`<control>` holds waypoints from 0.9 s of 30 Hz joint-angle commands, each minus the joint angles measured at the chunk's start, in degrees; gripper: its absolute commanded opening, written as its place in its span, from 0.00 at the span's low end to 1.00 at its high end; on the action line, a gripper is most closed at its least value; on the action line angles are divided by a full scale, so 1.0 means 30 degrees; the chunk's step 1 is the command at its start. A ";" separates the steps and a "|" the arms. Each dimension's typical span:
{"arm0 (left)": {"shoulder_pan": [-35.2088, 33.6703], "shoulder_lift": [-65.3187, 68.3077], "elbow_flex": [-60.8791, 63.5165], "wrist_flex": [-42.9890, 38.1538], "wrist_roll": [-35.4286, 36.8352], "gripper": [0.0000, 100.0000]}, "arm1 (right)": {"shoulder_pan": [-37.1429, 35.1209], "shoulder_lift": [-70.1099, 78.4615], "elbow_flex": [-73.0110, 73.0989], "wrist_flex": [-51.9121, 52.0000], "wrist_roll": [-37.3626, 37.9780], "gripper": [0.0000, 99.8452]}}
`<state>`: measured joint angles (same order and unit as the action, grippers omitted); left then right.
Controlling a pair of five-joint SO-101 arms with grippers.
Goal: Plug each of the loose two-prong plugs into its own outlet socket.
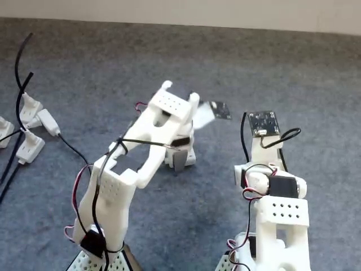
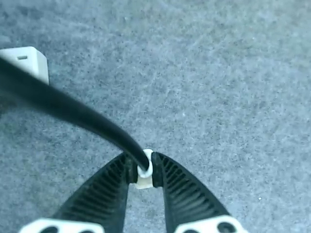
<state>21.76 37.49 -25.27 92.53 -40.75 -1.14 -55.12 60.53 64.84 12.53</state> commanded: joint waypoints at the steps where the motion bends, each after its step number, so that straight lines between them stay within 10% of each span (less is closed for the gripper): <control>1: -0.0864 -0.1333 -0.2623 0.1553 0.0088 0.31 | -0.0015 -0.0396 -0.0073 -0.0337 0.0176 0.00; 8: -0.3004 -0.4440 -0.4088 0.2520 0.1055 0.31 | -0.0864 -0.0249 -0.0073 -0.0308 0.0029 0.00; 16: -0.9245 -0.5260 -0.2418 0.2842 1.2513 0.30 | -0.1011 0.0161 -0.2154 -0.0249 -0.1788 0.00; 27: -1.4696 -0.7253 0.9861 -0.4718 1.2073 0.31 | -0.4703 1.0212 -1.3114 0.0484 -0.5597 0.00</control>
<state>-20.70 21.41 -3.65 83.74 -4.35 -13.10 -30.95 32.40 65.98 -0.84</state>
